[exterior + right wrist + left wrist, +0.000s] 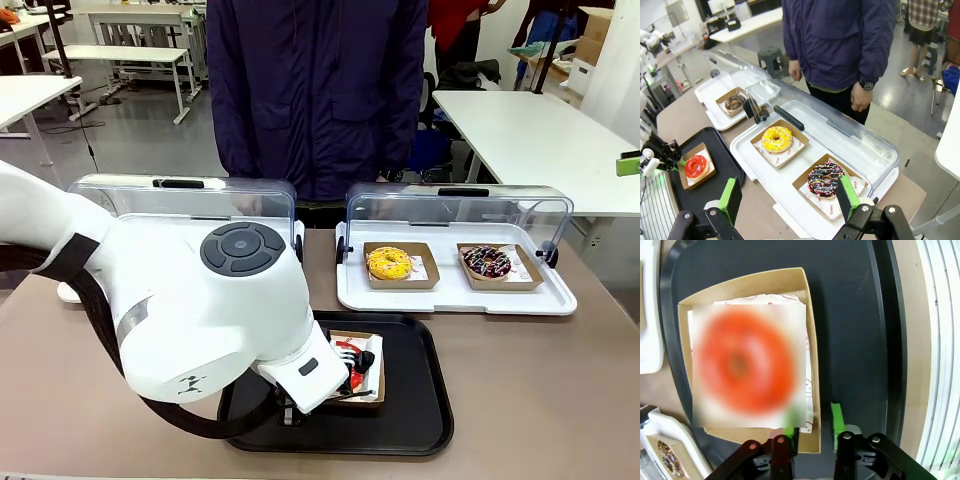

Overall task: Move the first donut from the left to the tray.
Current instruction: Pick up the Paper togo box containing the Donut indicated by the person and place it on the Handle tray.

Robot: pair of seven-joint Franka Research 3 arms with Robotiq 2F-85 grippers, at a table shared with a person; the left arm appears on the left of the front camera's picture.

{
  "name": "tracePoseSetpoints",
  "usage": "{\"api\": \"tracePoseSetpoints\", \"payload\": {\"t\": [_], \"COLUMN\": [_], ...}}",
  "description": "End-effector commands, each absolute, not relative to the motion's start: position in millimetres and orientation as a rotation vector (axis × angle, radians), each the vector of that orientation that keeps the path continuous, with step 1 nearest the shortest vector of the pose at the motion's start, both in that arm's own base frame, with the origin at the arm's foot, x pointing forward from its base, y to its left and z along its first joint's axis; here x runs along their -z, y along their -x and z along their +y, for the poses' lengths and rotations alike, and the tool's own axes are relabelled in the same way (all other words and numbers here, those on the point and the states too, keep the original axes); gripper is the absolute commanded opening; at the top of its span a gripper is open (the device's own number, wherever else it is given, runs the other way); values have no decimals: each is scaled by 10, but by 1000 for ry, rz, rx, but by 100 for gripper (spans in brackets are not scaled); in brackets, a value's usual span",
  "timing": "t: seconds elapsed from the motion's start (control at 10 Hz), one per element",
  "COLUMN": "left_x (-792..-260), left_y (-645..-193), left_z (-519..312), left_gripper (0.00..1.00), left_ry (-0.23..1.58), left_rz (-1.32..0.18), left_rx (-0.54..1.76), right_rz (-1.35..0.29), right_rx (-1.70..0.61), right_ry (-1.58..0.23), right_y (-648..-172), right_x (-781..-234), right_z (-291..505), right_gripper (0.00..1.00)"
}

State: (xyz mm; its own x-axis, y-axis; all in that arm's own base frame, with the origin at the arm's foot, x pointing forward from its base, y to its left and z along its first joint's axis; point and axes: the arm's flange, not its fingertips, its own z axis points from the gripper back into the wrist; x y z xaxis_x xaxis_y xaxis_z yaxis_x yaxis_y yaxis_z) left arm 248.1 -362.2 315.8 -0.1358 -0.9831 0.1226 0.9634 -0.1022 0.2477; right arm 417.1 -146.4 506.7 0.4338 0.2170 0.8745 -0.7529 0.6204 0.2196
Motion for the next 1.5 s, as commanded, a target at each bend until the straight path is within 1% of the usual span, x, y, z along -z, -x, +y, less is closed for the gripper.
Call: {"api": "tracePoseSetpoints", "payload": {"t": [0.0, 0.1, 0.3, 0.5, 0.6, 0.7, 1.4], "left_x": [-3307, -3470, -3859, -4040, -4057, -3999, -3999], "left_y": [-2207, -2231, -2280, -2313, -2328, -2423, -2423], "left_z": [-3152, -3146, -3130, -3179, -3206, -3420, -3420], "left_gripper": [100, 100, 100, 100, 93, 93, 93], "left_ry": [-82, -62, -79, -46, -63, -76, -76], "left_rz": [-315, -312, -353, -331, -272, -358, -358], "left_rx": [1654, 1648, 1628, 1616, 1627, 1608, 1608], "right_rz": [-963, -963, -963, -963, -963, -963, -963], "right_rx": [-664, -664, -664, -664, -664, -664, -664], "right_ry": [-673, -673, -673, -673, -673, -673, -673], "right_y": [-4194, -4194, -4194, -4194, -4194, -4194, -4194], "right_x": [-5074, -5074, -5074, -5074, -5074, -5074, -5074], "right_z": [-1454, -1454, -1454, -1454, -1454, -1454, -1454], "right_gripper": [100, 100, 100, 100, 100, 100, 100]}}
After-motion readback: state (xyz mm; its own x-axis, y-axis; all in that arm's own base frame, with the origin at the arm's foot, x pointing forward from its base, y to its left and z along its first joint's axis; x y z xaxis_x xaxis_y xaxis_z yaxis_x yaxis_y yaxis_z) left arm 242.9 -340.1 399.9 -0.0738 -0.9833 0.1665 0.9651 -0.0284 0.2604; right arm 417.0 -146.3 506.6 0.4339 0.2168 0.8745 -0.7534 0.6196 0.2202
